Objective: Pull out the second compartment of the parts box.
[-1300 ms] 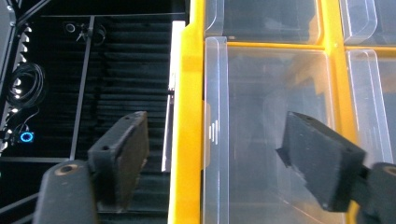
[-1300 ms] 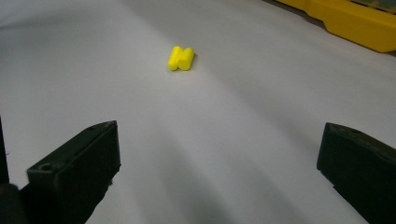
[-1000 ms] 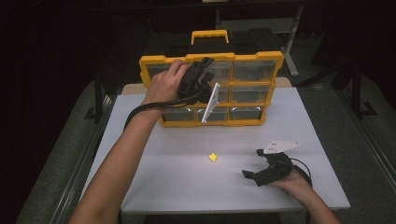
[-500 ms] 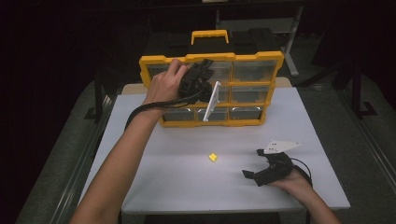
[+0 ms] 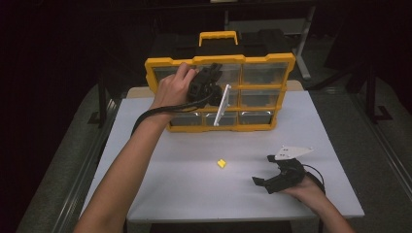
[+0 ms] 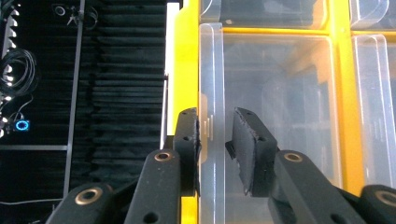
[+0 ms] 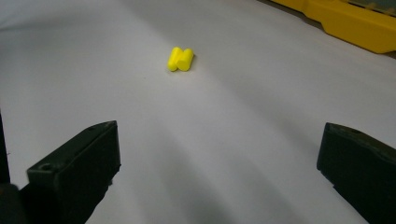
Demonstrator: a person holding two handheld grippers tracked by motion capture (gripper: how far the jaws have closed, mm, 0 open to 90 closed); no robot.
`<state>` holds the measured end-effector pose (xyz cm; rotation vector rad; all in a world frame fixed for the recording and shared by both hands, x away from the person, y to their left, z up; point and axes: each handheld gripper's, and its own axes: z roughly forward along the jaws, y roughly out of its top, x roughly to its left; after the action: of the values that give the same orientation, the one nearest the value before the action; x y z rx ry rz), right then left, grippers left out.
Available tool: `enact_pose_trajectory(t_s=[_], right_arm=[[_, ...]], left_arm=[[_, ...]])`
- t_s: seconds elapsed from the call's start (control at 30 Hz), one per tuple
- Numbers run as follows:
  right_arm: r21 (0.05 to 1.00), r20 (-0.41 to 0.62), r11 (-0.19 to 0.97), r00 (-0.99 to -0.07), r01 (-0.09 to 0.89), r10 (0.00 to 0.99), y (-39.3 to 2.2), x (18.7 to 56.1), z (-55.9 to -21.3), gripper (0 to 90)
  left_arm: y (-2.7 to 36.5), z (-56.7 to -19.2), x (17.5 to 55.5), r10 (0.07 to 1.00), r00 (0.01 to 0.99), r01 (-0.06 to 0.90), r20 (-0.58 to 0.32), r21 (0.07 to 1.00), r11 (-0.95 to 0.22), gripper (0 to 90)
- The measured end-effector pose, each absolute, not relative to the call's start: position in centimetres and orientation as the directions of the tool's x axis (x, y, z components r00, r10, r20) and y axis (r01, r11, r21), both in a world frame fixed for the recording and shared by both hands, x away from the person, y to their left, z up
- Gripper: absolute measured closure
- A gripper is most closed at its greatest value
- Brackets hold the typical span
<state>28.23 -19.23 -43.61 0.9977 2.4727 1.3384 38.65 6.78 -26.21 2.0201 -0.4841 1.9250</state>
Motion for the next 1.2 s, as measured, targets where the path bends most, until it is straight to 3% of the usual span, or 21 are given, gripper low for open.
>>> enact_pose_trajectory(t_s=[0.5, 1.2], right_arm=[[0.792, 0.167, 0.379, -0.766, 0.479, 0.621, -19.21, 28.21, -43.60, 0.0], [0.792, 0.167, 0.377, -0.764, 0.480, 0.623, -19.23, 28.23, -43.61, 0.0]], left_arm=[[6.69, -26.07, 38.56, -0.029, 0.029, -0.428, 0.999, -0.014, -0.903, 79.9], [6.88, -26.21, 37.91, -0.033, 0.017, -0.434, 0.999, -0.023, -0.901, 80.5]])
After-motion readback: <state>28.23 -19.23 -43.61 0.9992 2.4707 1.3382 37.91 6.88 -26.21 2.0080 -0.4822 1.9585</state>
